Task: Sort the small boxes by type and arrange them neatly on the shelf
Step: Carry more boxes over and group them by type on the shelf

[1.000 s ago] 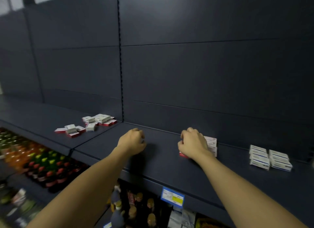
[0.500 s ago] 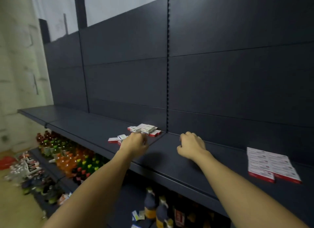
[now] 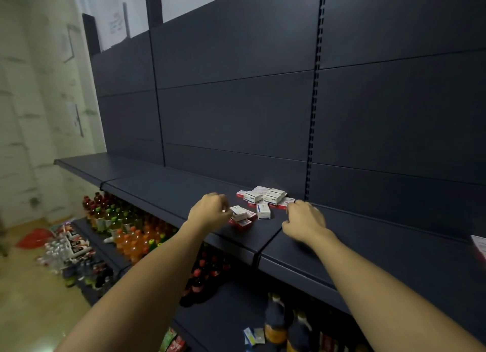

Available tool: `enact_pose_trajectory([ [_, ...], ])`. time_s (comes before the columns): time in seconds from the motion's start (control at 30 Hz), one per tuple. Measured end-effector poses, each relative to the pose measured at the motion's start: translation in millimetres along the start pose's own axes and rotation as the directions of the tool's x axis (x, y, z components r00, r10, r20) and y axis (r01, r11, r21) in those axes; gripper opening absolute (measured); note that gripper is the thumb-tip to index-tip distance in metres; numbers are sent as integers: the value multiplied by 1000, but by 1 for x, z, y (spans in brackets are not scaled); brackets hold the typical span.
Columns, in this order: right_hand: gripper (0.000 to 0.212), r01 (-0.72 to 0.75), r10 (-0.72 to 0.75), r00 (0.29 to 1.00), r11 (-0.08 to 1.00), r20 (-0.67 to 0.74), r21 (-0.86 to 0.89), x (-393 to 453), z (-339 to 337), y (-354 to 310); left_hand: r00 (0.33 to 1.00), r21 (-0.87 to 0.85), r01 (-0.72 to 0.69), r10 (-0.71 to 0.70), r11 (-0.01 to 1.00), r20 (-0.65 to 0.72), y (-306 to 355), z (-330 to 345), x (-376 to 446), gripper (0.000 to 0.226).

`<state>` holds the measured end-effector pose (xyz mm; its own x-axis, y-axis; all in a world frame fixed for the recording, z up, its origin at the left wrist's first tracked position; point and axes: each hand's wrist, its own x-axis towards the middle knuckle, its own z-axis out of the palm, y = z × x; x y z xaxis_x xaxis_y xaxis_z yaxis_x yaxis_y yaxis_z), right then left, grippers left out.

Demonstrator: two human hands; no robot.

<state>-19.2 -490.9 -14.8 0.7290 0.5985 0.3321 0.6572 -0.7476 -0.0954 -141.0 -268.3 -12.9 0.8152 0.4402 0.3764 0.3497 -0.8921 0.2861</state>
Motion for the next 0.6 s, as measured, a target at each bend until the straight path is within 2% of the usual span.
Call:
enact_pose_trajectory([
  [0.2,45,-3,3,1000,1000,-26,-15,47,22,-12,1000,31,-23,22,999,16,-28,16,42,20],
  [0.6,35,-72,73,995,997,-63,12,150,57,15,998,16,-30,29,999,63,-57,32,158,32],
])
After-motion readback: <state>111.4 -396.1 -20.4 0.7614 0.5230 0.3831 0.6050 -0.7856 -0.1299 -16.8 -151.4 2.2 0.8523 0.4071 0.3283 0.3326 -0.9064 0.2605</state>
